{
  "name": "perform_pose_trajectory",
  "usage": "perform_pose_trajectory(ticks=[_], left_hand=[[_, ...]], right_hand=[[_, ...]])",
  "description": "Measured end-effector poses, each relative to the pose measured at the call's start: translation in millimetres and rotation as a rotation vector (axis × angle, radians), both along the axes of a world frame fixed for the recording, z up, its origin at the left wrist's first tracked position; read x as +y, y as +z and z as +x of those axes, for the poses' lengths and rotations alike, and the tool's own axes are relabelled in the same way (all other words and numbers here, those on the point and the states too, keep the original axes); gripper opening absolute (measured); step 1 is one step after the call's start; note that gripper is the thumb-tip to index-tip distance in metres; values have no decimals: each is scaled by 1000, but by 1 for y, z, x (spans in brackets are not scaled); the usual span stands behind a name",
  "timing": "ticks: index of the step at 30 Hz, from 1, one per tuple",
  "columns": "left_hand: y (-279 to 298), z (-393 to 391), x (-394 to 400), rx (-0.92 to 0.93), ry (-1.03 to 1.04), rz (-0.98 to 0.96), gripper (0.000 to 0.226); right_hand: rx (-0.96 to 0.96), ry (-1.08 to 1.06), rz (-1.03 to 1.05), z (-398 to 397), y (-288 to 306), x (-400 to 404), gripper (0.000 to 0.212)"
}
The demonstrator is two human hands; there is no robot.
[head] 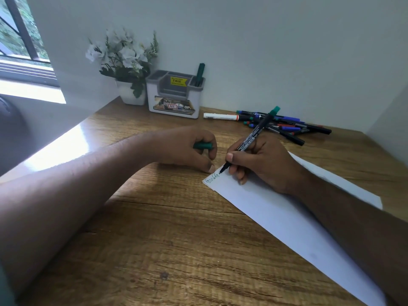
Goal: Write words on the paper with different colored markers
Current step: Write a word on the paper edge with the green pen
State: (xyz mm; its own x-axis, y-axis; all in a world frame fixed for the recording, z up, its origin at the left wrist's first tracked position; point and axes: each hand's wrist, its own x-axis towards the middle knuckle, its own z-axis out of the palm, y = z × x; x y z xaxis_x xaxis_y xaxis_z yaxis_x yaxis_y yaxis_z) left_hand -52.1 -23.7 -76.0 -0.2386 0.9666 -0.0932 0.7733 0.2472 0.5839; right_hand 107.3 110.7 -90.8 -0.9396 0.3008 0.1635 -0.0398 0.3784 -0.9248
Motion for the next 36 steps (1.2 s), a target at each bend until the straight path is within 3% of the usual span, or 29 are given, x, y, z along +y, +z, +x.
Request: perform_pose_trajectory(ticks=[36], left_hand=[[0,0,1,17,-14,3,22]], right_hand=[[-43,-102,-13,-1,3,-6,13]])
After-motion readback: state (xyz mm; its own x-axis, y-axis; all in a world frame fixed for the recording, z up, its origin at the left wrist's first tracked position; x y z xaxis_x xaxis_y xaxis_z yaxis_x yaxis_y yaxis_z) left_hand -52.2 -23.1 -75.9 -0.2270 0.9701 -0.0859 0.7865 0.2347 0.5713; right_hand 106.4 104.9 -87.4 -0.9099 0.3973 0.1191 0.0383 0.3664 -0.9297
